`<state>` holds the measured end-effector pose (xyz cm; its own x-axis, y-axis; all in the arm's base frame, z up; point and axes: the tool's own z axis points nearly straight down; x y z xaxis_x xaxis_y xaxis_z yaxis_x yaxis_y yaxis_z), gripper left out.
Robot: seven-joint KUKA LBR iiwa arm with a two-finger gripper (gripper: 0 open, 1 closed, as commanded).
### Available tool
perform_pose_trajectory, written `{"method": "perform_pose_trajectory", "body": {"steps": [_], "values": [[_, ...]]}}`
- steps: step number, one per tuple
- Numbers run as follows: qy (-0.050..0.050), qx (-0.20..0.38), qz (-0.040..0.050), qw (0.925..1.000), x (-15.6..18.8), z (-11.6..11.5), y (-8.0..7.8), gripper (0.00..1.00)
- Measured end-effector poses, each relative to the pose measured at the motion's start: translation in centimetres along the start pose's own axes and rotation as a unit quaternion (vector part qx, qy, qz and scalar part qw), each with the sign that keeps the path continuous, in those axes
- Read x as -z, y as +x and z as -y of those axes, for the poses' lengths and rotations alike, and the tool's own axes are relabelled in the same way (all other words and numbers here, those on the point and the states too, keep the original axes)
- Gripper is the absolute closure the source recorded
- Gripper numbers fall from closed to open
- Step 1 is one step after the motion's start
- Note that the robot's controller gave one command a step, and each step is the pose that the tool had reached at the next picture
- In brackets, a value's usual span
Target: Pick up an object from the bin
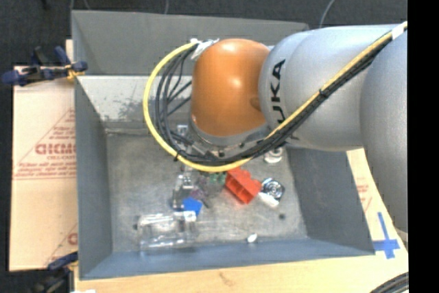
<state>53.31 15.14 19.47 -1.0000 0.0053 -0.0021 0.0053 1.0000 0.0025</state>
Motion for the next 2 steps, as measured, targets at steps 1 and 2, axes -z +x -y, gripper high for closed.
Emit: {"method": "perform_pose_trajectory", "body": {"steps": [1, 2], "values": [[0.003, 0.038, -0.004, 0.9992, -7.1, 9.4, 2.4, 0.0], [0.003, 0.124, 0.0037, 0.9922, -12.0, 6.9, 1.5, 0.0]]}}
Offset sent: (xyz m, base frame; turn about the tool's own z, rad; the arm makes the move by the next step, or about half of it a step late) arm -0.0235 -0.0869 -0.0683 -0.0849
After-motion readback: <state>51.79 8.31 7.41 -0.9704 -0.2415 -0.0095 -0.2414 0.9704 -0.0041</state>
